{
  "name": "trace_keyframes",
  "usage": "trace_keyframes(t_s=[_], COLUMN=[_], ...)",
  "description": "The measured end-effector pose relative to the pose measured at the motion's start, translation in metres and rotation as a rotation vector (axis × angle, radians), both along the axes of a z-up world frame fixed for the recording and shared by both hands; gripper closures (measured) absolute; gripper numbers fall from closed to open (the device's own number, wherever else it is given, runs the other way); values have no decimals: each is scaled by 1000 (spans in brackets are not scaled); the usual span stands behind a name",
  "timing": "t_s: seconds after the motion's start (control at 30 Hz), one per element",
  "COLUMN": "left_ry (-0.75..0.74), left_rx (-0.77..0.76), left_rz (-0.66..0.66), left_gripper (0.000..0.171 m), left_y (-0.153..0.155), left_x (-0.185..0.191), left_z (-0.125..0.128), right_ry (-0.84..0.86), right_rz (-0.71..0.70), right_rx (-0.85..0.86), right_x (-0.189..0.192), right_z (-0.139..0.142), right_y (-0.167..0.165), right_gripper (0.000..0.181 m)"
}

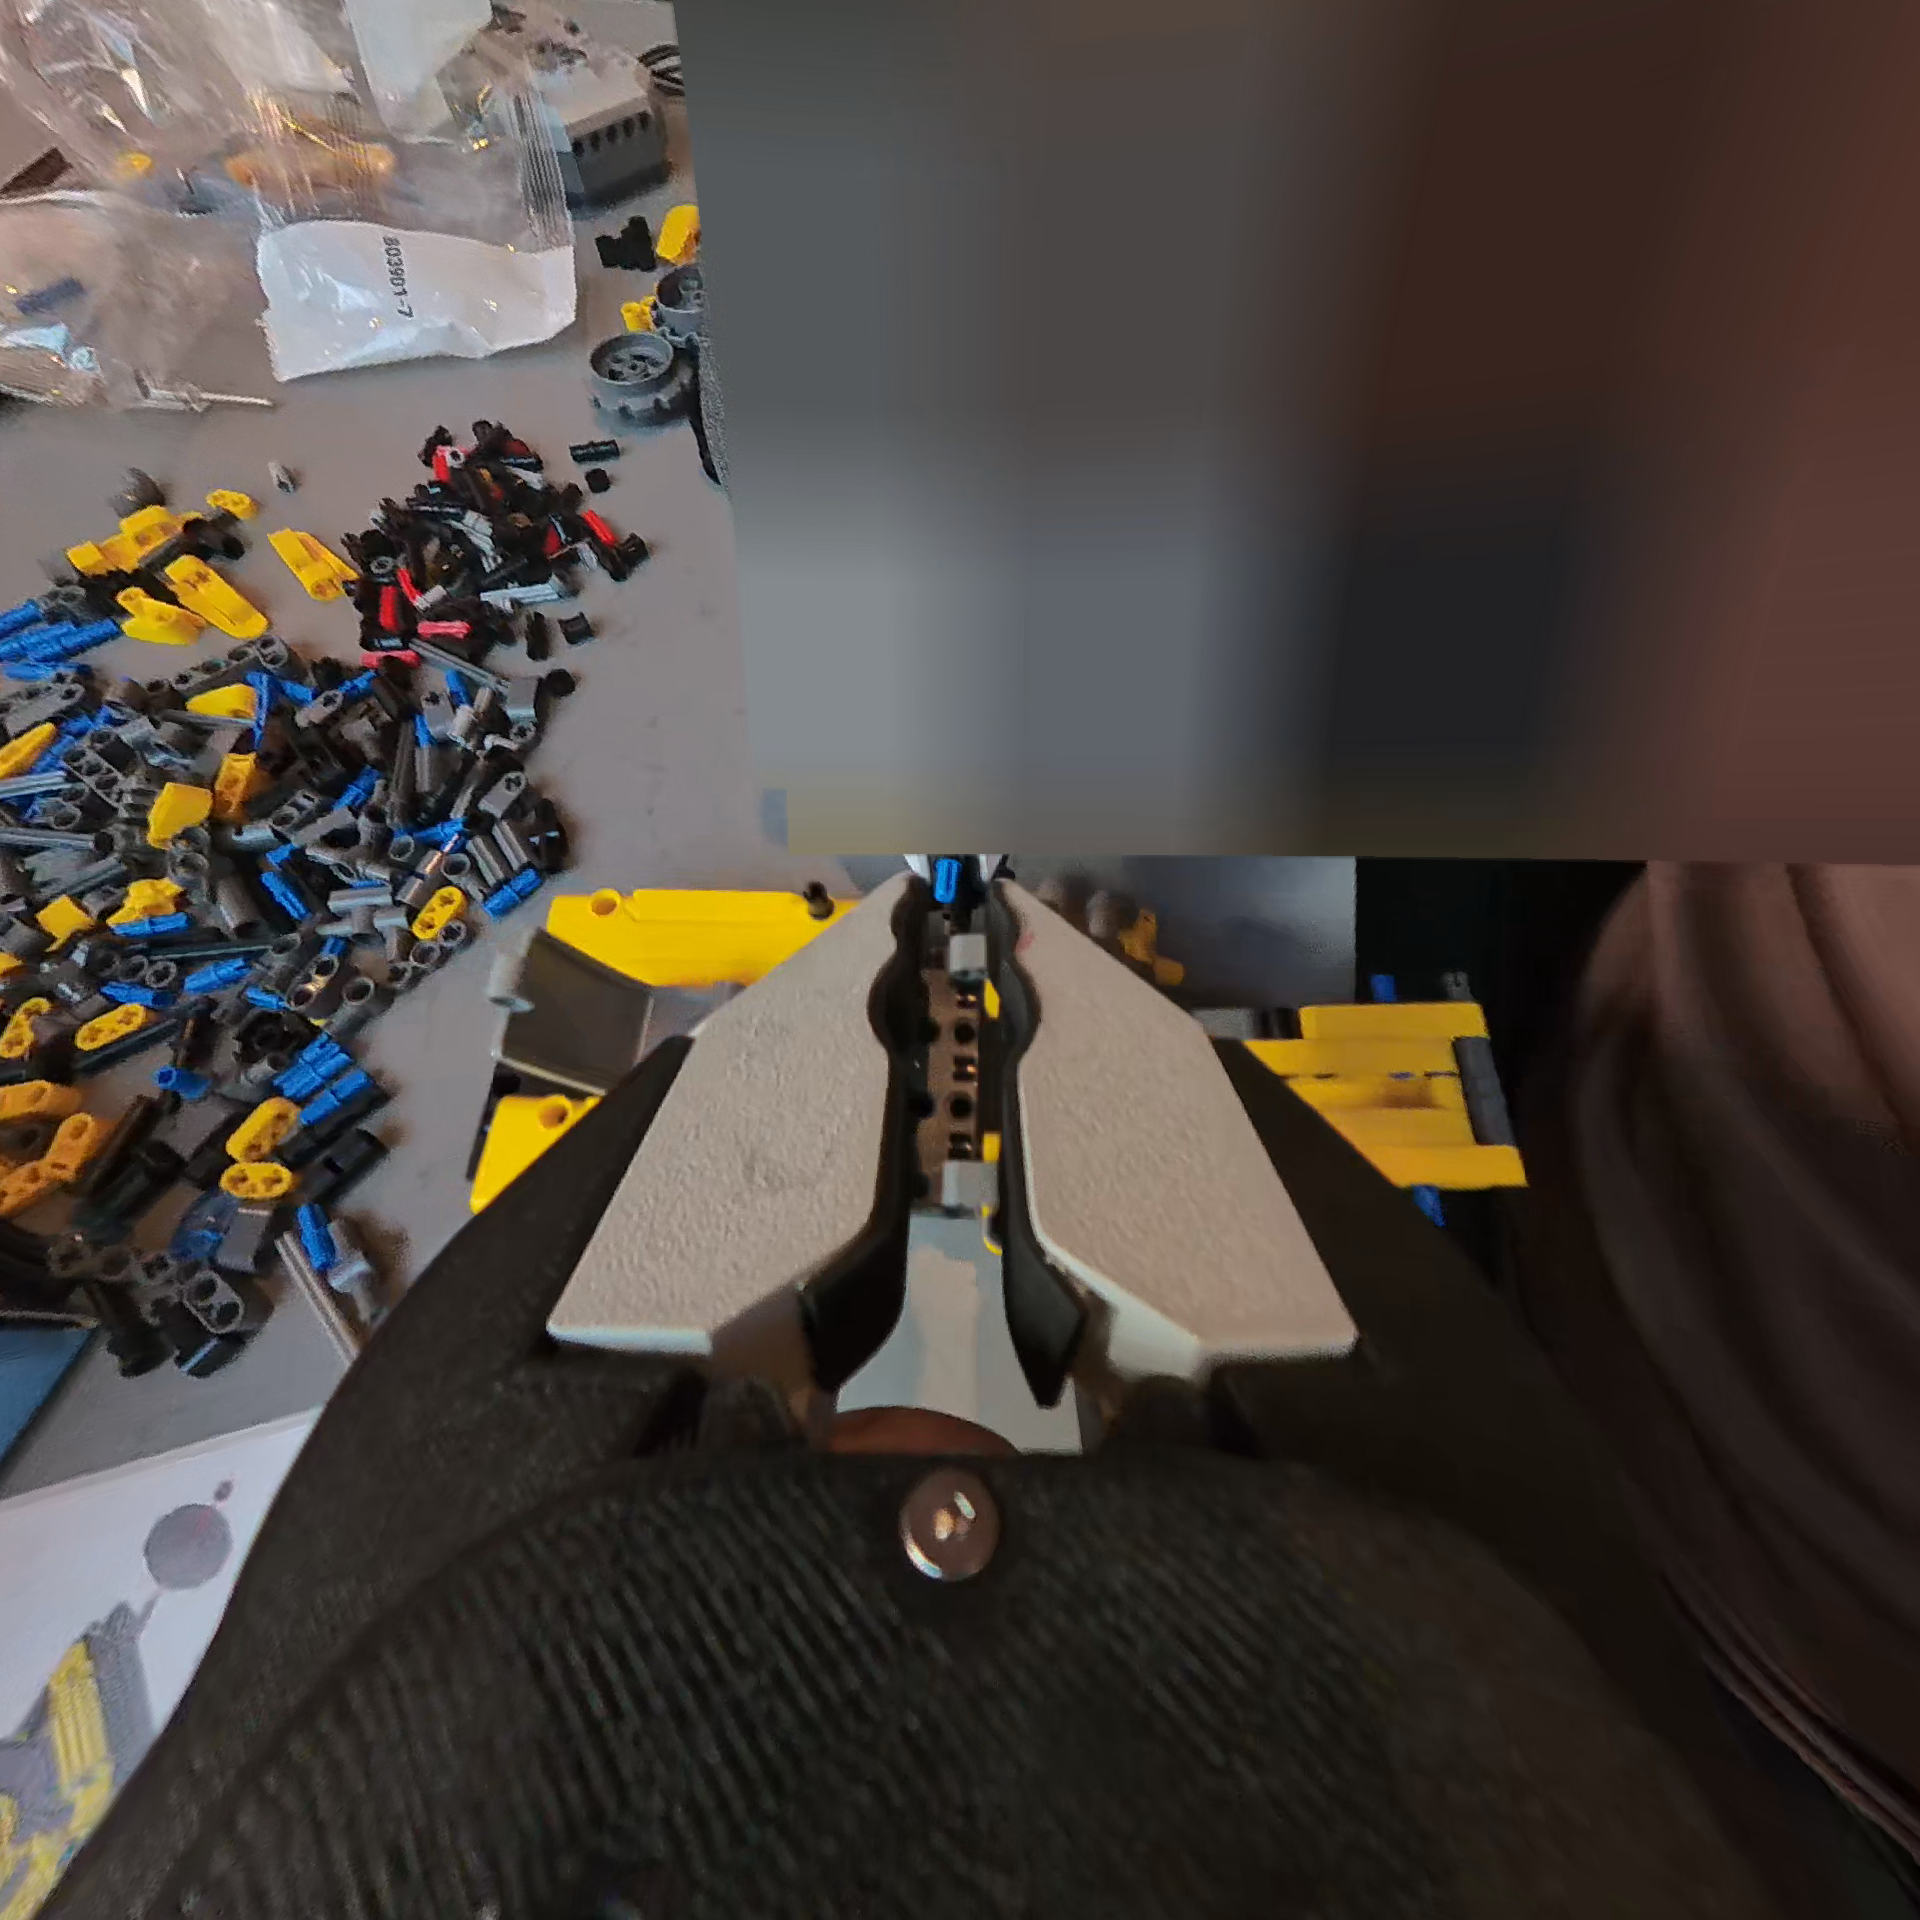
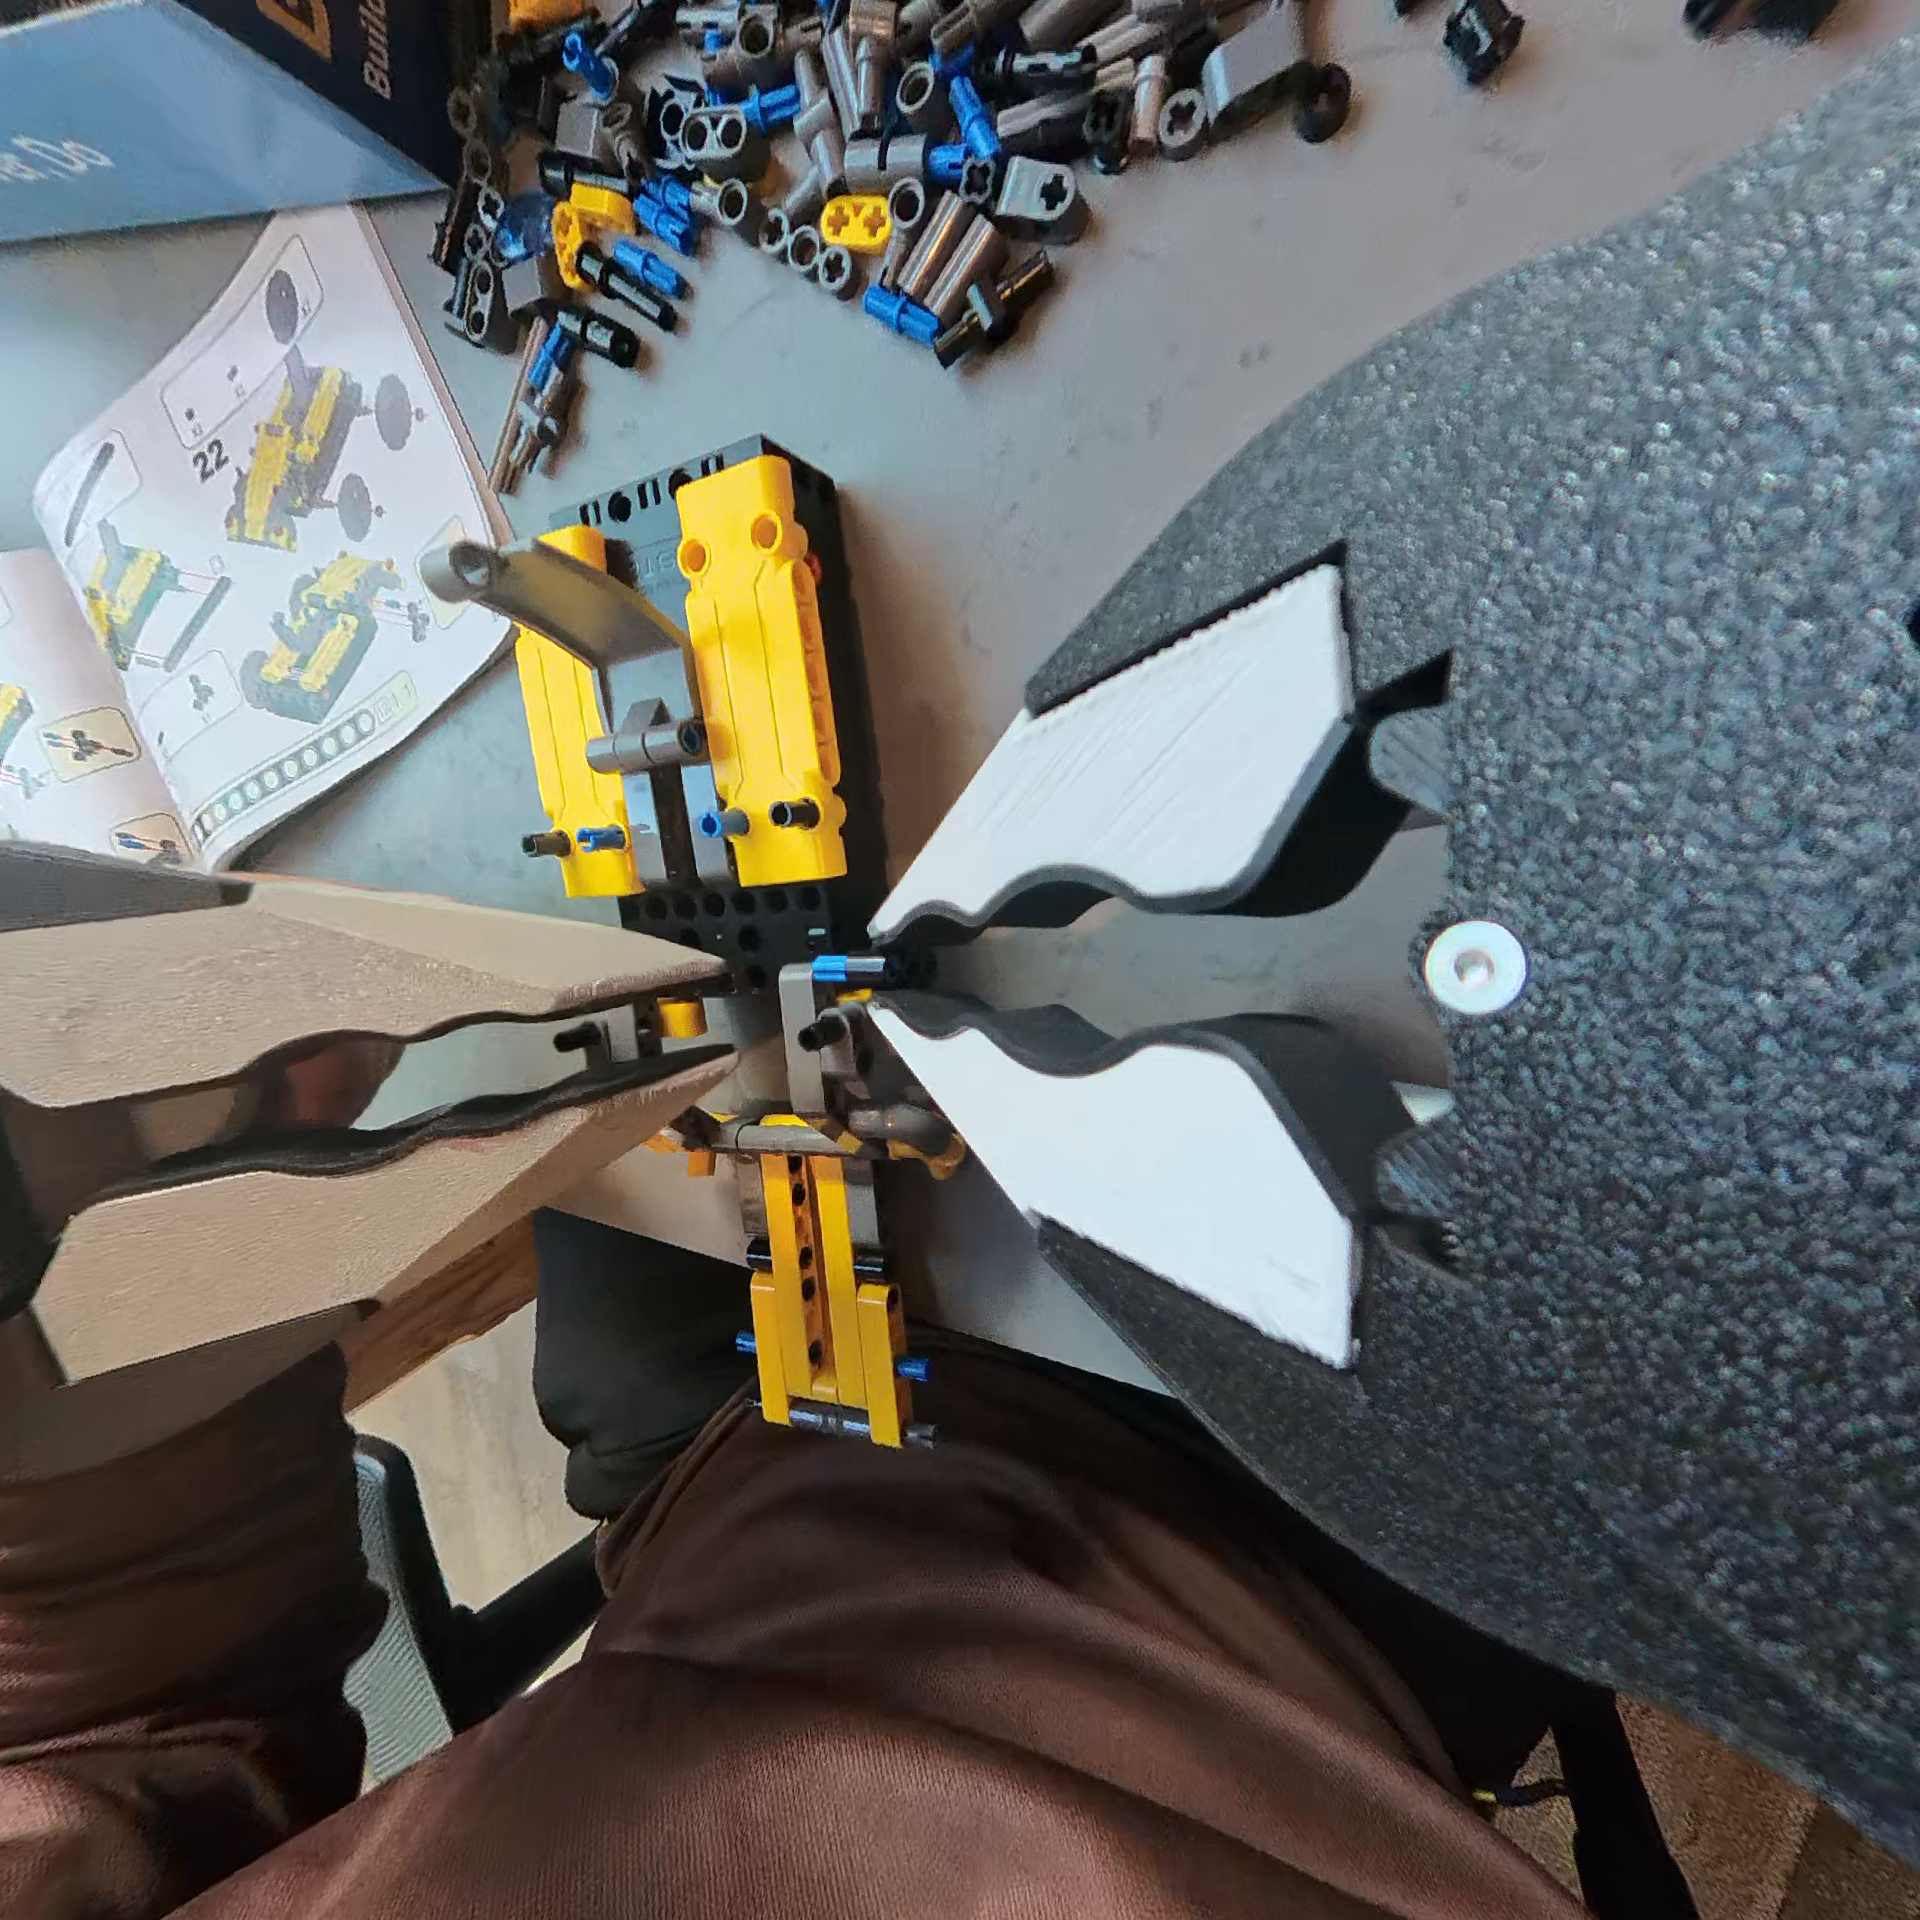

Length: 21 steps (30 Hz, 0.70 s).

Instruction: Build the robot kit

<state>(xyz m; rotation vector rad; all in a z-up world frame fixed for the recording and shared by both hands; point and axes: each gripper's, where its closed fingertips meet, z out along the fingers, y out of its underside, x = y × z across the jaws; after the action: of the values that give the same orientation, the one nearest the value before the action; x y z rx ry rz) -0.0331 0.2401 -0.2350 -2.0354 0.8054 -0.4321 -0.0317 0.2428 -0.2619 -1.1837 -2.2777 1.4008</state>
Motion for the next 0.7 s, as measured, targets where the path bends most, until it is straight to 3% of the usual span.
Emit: trace_keyframes(t_s=[0.37, 0.7], left_ry=[69, 29], left_rx=[-116, -106], left_rz=[-41, -68], left_gripper=[167, 170], left_y=[12, 10], left_x=[5, 10], left_z=[-13, -11], right_ry=[41, 43], right_rz=[-9, -5], right_rx=[9, -9], right_x=[1, 0], right_z=[6, 7], right_y=[4, 3], right_gripper=[178, 178])
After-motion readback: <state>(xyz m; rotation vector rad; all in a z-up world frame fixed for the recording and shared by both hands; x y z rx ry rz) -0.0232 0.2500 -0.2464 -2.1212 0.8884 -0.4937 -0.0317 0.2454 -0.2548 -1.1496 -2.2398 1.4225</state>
